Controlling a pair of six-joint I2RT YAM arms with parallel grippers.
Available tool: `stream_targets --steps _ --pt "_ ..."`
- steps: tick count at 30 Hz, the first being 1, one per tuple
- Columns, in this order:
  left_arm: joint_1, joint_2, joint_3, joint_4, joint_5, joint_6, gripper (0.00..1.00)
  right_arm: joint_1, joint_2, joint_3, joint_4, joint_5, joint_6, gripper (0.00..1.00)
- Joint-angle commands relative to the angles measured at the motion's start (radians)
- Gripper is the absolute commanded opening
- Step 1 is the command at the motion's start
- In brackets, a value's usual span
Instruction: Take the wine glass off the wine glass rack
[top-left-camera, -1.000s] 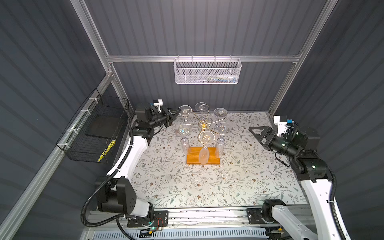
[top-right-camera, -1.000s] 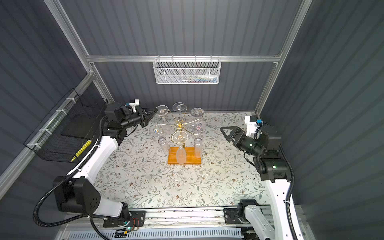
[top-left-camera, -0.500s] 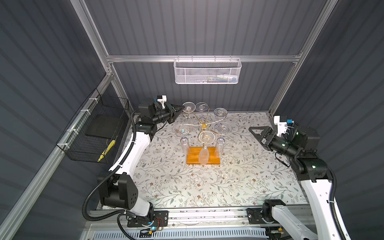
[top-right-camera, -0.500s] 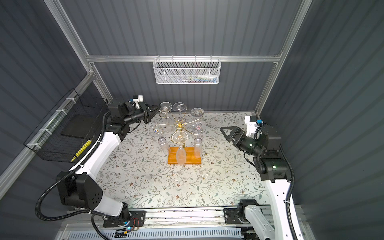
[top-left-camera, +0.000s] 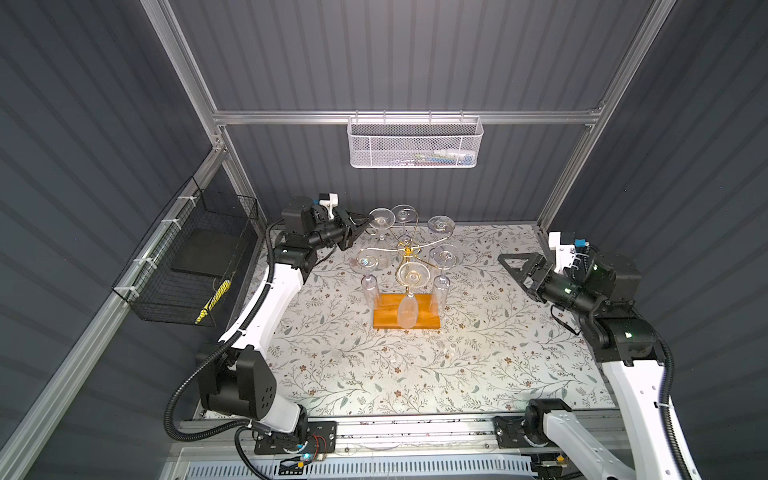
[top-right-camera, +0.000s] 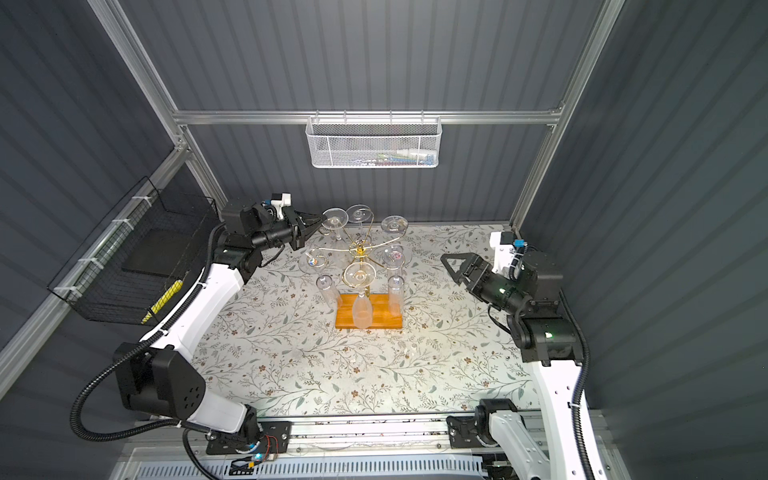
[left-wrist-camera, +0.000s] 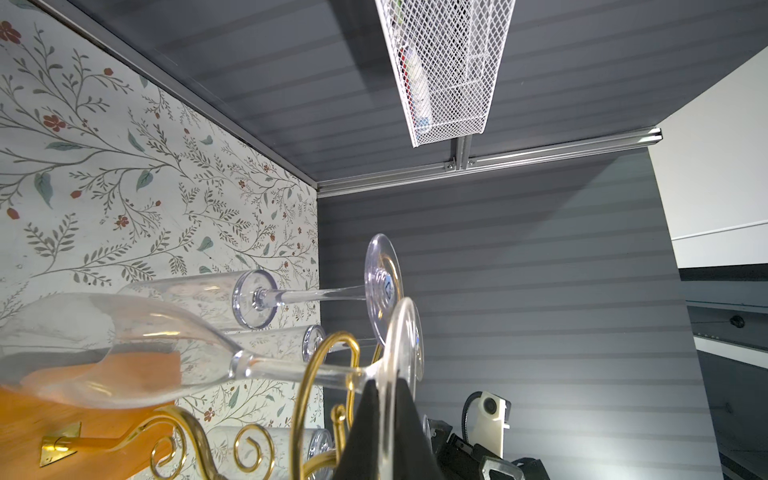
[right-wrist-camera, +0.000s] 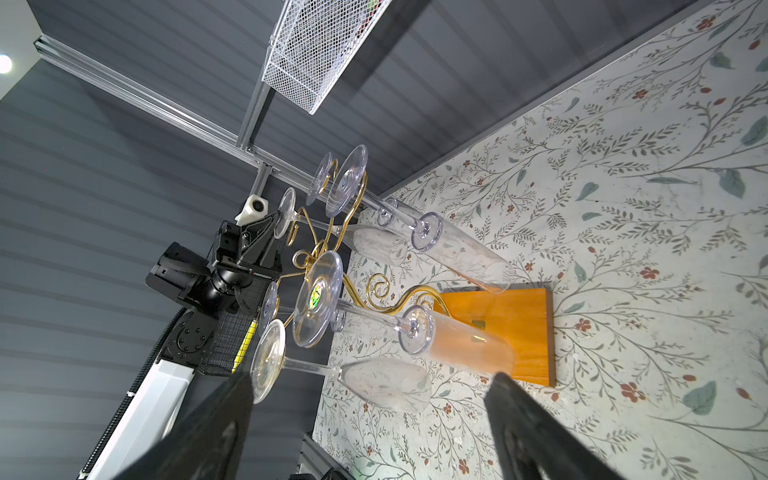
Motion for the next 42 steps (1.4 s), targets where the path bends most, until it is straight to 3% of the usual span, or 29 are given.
stream_targets --steps 1,18,35,42 --pt "-0.006 -0.055 0.012 -0.024 0.026 0.039 0.00 0.005 -0.012 0.007 -0.007 0.004 0.000 0.89" --pt "-0.006 -0.167 -0.104 -0.075 0.022 0.039 0.00 0.005 -0.033 -0.002 -0.029 0.003 -0.004 0.89" --pt "-0.005 -0.318 -0.150 -0.162 -0.156 0.086 0.00 0.004 -0.041 0.027 -0.054 -0.006 -0.007 0.90" --pt "0.002 -0.334 -0.075 -0.250 -0.256 0.212 0.00 0.005 -0.016 0.067 -0.058 -0.024 -0.016 0.89"
